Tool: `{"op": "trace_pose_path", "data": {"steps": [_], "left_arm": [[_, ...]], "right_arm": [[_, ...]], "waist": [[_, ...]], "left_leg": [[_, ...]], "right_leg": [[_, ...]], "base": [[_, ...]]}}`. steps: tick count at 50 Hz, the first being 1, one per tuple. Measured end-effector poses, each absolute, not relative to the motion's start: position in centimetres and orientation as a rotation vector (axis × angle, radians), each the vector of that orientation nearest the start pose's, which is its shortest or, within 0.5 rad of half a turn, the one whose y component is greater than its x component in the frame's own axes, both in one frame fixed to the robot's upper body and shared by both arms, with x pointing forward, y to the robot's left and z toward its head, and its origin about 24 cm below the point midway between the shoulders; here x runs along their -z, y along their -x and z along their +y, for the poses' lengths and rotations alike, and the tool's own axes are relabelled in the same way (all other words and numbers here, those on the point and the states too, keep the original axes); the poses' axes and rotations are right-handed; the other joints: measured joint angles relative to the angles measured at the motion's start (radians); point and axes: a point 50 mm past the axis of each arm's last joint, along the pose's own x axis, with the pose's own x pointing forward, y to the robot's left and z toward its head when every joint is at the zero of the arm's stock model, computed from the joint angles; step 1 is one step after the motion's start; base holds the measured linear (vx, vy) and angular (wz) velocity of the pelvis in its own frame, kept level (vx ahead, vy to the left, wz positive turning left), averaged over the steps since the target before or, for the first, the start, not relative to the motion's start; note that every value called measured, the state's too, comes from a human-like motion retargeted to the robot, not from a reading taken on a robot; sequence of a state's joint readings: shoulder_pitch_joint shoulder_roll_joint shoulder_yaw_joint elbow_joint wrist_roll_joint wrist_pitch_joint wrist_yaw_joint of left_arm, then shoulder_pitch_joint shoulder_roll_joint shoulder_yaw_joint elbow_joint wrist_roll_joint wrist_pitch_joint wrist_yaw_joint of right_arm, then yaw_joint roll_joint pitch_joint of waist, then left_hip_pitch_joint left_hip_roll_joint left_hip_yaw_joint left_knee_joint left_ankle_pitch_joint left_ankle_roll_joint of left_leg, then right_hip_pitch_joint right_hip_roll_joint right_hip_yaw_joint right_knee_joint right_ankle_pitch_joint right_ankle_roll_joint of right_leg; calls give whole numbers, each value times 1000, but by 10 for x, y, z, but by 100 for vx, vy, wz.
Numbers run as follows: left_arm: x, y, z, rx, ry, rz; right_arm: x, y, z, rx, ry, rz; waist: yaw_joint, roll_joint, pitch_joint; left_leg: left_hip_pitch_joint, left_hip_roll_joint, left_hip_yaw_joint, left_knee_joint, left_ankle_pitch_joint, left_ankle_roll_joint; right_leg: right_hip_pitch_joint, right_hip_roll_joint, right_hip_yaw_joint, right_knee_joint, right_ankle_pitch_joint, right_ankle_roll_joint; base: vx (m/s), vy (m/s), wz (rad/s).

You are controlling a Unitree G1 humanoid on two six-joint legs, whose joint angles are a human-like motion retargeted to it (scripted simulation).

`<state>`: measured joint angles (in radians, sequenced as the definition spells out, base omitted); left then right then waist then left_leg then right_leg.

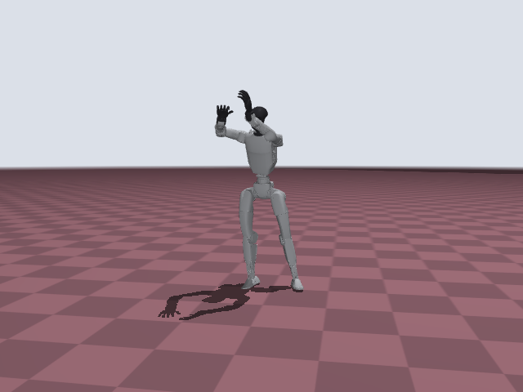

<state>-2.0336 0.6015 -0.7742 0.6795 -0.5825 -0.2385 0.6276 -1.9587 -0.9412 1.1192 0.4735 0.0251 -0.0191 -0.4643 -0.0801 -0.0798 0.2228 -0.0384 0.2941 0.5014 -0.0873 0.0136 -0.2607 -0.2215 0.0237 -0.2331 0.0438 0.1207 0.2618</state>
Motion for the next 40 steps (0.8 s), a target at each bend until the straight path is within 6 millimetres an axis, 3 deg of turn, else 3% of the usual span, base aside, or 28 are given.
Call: {"op": "trace_pose_path", "data": {"steps": [3, 5, 8, 10, 12, 14, 18, 20, 23, 26, 28, 32, 35, 37, 40], "left_arm": [[-557, -231, 54, -92, -127, -1481], [-555, -229, 40, -52, -126, -1487], [-527, -250, 14, 71, -117, -1407], [-490, -275, -3, 167, -110, -1293], [-441, -304, -14, 246, -135, -1145], [-368, -338, -18, 294, -136, -910], [-217, -378, 14, 281, -224, -453], [-146, -378, 40, 233, -251, -243], [-61, -359, 83, 145, -280, 0], [1, -327, 113, 68, -295, 191], [26, -309, 126, 42, -291, 282], [36, -302, 136, 17, -268, 334], [3, -328, 137, 11, -252, 235], [-38, -355, 138, -3, -253, 111], [-128, -394, 140, -60, -240, -118]], "right_arm": [[-491, -293, -120, 329, 1155, -1269], [-492, -293, -129, 340, 1118, -1256], [-499, -289, -142, 392, 1061, -1258], [-504, -286, -150, 429, 1009, -1265], [-512, -279, -151, 449, 932, -1293], [-513, -276, -155, 471, 909, -1301], [-519, -266, -140, 463, 844, -1378], [-521, -259, -132, 448, 829, -1423], [-521, -251, -117, 399, 794, -1491], [-517, -248, -109, 371, 792, -1529], [-513, -249, -104, 339, 779, -1542], [-502, -257, -103, 327, 834, -1517], [-493, -268, -106, 323, 892, -1472], [-486, -277, -108, 320, 931, -1430], [-481, -286, -114, 326, 978, -1376]], "waist": [[11, 3, 1], [19, 2, 6], [30, 1, 24], [33, 1, 41], [25, -3, 80], [23, 7, 70], [-20, -6, 107], [-37, -16, 122], [-59, -35, 147], [-68, -43, 156], [-68, -45, 162], [-63, -24, 150], [-60, 3, 129], [-58, 24, 107], [-55, 53, 89]], "left_leg": [[10, 11, 10, 0, 2, 0], [13, 17, 12, 0, 3, 0], [14, 25, 6, 0, 3, 1], [15, 28, 0, 0, 2, 1], [20, 28, -3, 0, 1, 1], [8, 28, -6, 0, 2, 1], [2, 21, 4, 0, 0, 1], [-4, 15, 17, 0, 1, 1], [-8, 4, 40, 0, 5, 0], [-14, -4, 64, 0, 8, 0], [-16, -8, 75, 0, 14, -1], [-16, -12, 85, 0, 17, -1], [-14, -14, 78, 0, 18, -1], [-13, -13, 70, 0, 18, -1], [-3, -9, 53, 0, 17, 0]], "right_leg": [[8, 17, 4, -10, 2, 0], [13, 25, 3, -17, 4, 0], [19, 31, 0, -25, 2, 0], [24, 31, -3, -25, -2, 0], [30, 29, -1, -25, -5, 0], [18, 27, -3, -21, -6, 0], [5, 18, 12, -21, -6, 0], [-5, 15, 24, -29, 1, 0], [-12, 15, 44, -50, 19, 0], [-18, 16, 61, -76, 38, 0], [-19, 21, 68, -92, 51, 0], [-18, 21, 73, -107, 58, 0], [-15, 17, 66, -100, 48, 0], [-14, 14, 60, -89, 36, 0], [-4, 9, 46, -65, 13, 0]], "base": [[1, -12, -18], [-1, -10, -5], [-2, -8, 5], [-1, -3, 6], [-5, -2, 8], [0, 0, 0], [-5, 1, -11], [-8, 0, -28], [-10, -2, -34], [-8, -3, -34], [-8, -6, -26], [-1, -1, -5], [0, 0, 0], [4, 0, 22], [6, 0, 26]]}}
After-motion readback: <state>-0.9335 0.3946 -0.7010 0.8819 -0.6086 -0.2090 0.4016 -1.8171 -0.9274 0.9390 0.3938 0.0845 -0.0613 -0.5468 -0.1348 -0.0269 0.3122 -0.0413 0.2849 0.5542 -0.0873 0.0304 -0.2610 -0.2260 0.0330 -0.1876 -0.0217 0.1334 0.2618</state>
